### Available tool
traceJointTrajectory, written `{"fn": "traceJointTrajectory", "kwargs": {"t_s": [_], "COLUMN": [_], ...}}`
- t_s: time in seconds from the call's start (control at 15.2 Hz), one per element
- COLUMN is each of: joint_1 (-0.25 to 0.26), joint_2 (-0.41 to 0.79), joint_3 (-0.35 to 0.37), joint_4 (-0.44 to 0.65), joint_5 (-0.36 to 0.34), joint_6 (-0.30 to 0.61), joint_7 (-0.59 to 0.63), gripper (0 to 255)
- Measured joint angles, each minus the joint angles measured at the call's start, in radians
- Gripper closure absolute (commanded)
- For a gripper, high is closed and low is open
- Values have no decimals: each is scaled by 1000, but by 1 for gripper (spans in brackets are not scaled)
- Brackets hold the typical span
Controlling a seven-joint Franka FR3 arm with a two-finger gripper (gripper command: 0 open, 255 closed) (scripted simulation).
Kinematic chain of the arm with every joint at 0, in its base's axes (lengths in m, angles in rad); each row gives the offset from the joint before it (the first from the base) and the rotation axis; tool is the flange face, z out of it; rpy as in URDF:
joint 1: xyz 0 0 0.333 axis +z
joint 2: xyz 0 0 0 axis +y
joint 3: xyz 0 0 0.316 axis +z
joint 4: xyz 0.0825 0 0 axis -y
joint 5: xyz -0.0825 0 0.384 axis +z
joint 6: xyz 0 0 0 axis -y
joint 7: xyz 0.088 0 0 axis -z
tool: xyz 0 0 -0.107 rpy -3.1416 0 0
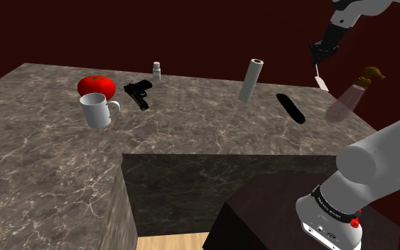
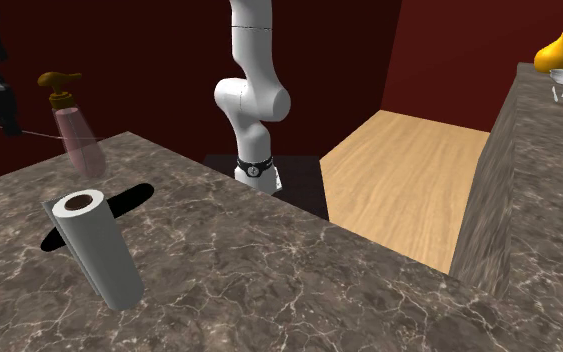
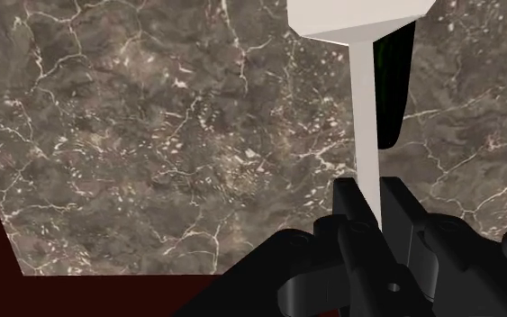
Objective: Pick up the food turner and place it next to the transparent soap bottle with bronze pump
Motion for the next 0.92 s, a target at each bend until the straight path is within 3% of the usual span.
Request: {"fn": "traceJointTrajectory", "kwargs": {"t_s": [0.92], "joint_1": [-4], "joint_2": [23], "joint_3": [-6], "joint_4": [-168], "joint_5": [6], "joint_6": [190], "joint_7": [-9], "gripper": [255]}}
